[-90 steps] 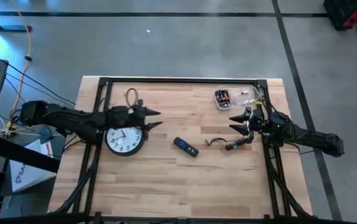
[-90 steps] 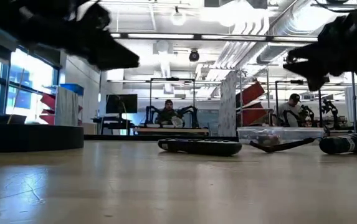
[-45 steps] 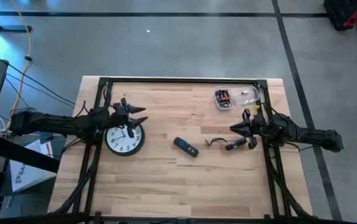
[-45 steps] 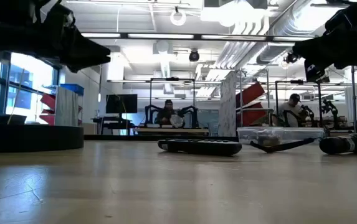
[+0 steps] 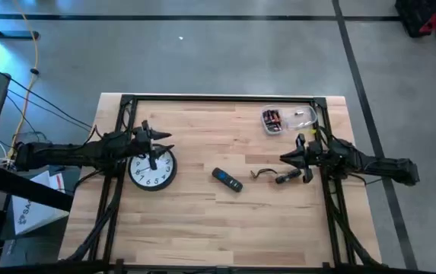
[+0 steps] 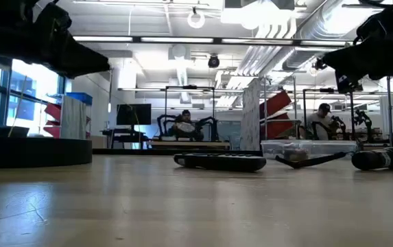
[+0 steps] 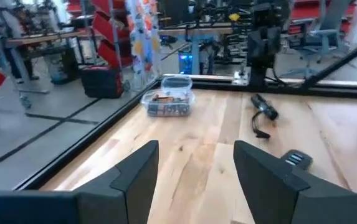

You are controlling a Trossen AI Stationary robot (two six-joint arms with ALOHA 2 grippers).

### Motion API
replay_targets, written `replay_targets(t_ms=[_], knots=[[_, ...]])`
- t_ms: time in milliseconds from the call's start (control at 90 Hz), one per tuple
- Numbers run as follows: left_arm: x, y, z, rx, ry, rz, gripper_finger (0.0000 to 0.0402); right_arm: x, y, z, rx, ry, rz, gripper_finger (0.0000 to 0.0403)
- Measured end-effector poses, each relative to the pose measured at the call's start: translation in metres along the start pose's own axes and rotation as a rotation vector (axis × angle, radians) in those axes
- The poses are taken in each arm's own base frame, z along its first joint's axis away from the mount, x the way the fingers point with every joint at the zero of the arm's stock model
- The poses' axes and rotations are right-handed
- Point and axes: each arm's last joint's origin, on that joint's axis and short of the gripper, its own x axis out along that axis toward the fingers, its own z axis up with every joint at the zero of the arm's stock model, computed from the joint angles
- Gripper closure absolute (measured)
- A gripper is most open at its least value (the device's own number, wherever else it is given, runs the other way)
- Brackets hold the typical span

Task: Insert battery
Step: Return to Home Position

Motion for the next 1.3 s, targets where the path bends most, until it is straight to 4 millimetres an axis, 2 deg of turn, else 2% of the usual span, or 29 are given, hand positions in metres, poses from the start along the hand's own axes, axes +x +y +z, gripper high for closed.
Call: replay_targets(t_ms=[222, 422, 533, 622, 711, 967, 1300], knots=[[-0.013, -0.009, 0.001, 0.046, -0.034, -0.128, 0.0212, 0.0, 0.0, 0.0, 0.0, 0.0, 0.0, 0.0394], [-0.027, -0.012, -0.013, -0.012, -0.257, -0.178, 0.0212, 0.0, 0.0, 0.0, 0.0, 0.0, 0.0, 0.0394], [-0.031, -0.013, -0.011, 0.006, -0.288, -0.218, 0.0212, 0.0, 0.0, 0.0, 0.0, 0.0, -0.001, 0.0394], [-0.03, -0.016, -0.013, 0.0, -0.275, -0.314, 0.0212, 0.0, 0.0, 0.0, 0.0, -0.001, 0.001, 0.0394], [-0.03, -0.017, -0.013, -0.08, -0.264, -0.355, 0.0212, 0.0, 0.0, 0.0, 0.0, 0.0, 0.005, 0.0394], [-0.03, -0.017, -0.014, -0.223, -0.22, -0.375, 0.0212, 0.0, 0.0, 0.0, 0.001, 0.004, 0.005, 0.0394], [-0.03, -0.017, -0.016, -0.223, -0.2, -0.374, 0.0212, 0.0, 0.0, 0.0, 0.0, 0.004, 0.005, 0.0394]])
